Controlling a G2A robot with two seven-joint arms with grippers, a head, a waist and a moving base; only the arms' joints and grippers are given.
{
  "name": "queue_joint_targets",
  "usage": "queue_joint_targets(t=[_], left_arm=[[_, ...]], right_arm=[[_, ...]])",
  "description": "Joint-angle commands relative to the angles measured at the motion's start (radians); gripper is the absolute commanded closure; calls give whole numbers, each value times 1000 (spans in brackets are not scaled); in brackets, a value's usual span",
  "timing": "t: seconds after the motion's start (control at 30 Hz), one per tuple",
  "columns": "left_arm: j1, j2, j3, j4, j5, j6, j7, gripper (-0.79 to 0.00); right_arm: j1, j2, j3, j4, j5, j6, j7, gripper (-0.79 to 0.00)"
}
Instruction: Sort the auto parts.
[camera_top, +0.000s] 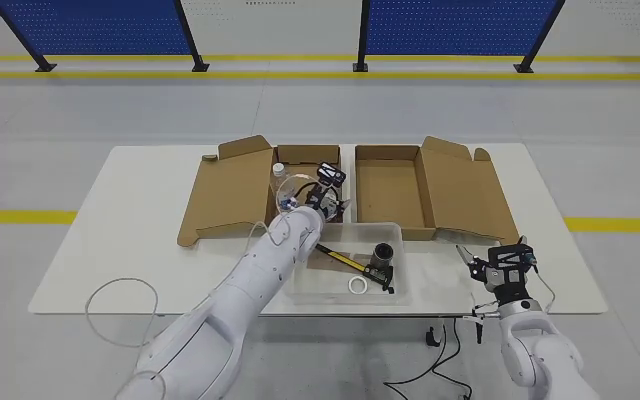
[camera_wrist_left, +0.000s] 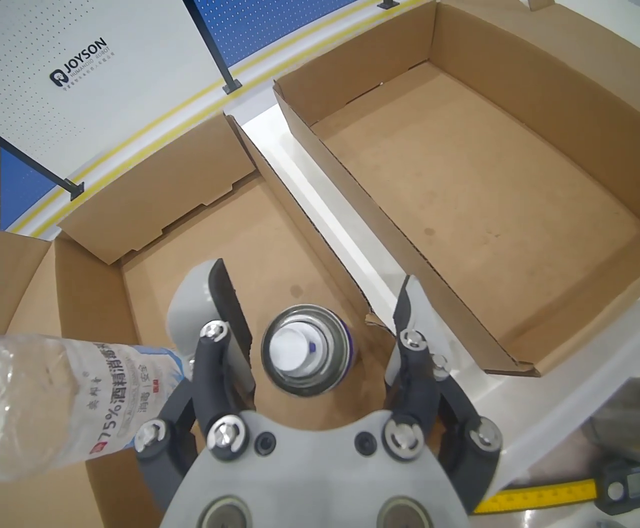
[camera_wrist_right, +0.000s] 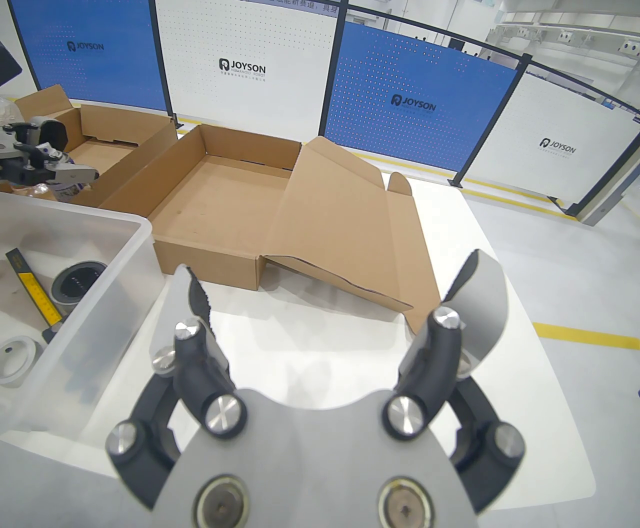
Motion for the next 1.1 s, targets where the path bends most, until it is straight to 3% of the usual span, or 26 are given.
queue_joint_targets(t=[0.0, 0.1, 0.23, 0.43, 0.57, 0.87, 1.07], left_arm=[[-5, 1, -8, -9, -1, 3, 11, -714], [-9, 2, -21, -41, -7, 1, 24, -782], [1, 8, -34, -102, 3, -3, 35, -785], [72, 31, -83, -256, -14, -12, -5, -785], [142, 60, -124, -417, 36, -7, -49, -785], [365, 129, -259, -876, 133, -36, -268, -785], [510, 156, -311, -1100, 189, -51, -393, -785]], right_arm=[[0, 0, 0, 0, 0, 0, 0, -785], [0, 0, 0, 0, 0, 0, 0, -785], [0, 0, 0, 0, 0, 0, 0, -785], [0, 0, 0, 0, 0, 0, 0, -785], [0, 0, 0, 0, 0, 0, 0, -785], [0, 0, 0, 0, 0, 0, 0, -785], [0, 0, 0, 0, 0, 0, 0, -785]])
